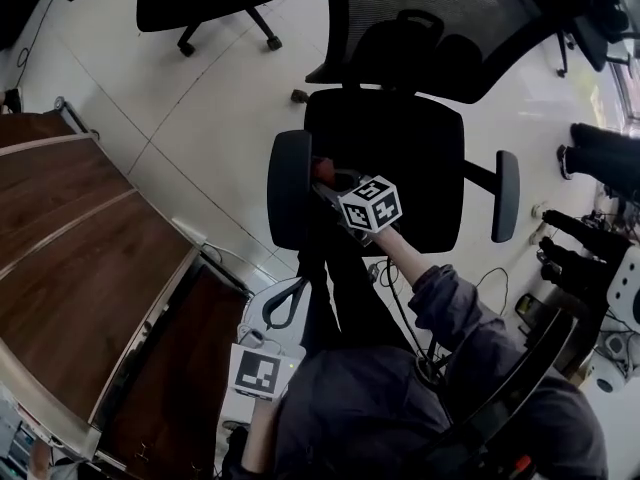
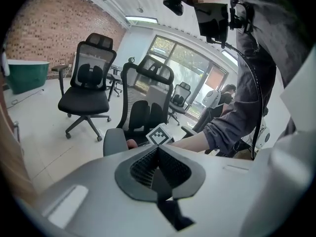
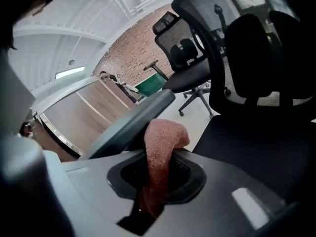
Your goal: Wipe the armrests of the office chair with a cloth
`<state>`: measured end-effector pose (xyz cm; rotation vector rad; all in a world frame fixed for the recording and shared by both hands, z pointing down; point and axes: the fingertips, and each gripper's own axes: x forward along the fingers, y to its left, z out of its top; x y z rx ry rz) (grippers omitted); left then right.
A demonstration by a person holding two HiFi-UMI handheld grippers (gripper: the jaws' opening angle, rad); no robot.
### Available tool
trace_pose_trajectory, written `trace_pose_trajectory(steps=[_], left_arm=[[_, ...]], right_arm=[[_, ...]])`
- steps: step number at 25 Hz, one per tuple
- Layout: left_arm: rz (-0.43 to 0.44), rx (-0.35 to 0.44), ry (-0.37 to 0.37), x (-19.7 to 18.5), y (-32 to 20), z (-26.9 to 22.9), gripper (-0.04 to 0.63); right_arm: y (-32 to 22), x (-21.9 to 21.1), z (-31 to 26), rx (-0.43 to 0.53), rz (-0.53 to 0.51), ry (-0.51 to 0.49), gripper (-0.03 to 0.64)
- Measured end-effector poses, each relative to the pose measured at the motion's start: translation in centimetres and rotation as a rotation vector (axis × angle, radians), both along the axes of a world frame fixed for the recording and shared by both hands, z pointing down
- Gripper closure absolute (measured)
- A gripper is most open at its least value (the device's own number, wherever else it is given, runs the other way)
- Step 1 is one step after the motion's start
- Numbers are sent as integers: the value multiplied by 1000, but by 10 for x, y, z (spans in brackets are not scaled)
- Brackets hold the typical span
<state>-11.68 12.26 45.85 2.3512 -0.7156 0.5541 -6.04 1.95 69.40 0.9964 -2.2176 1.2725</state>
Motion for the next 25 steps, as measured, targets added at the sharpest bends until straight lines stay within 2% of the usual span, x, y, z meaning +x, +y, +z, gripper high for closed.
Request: trace_pose_trajectory(steps=[8, 12, 16, 22, 25], left_arm=[[-9, -27, -27, -6, 2, 10, 580], [-26, -35, -32, -7, 0, 12, 580], [-38, -38, -35, -9, 0, 15, 580], [-65, -11, -22, -7, -5, 3, 580], [-71, 15, -20, -5, -9, -3, 580]], right_arm=[[-23, -5, 86, -133, 19, 132, 561], [-30, -2, 101, -168, 35, 138, 560], [-27, -6, 82, -139, 26, 103, 561], [-22, -3, 14, -58, 90, -18, 561], [-20, 4, -12, -33, 101, -30, 561]])
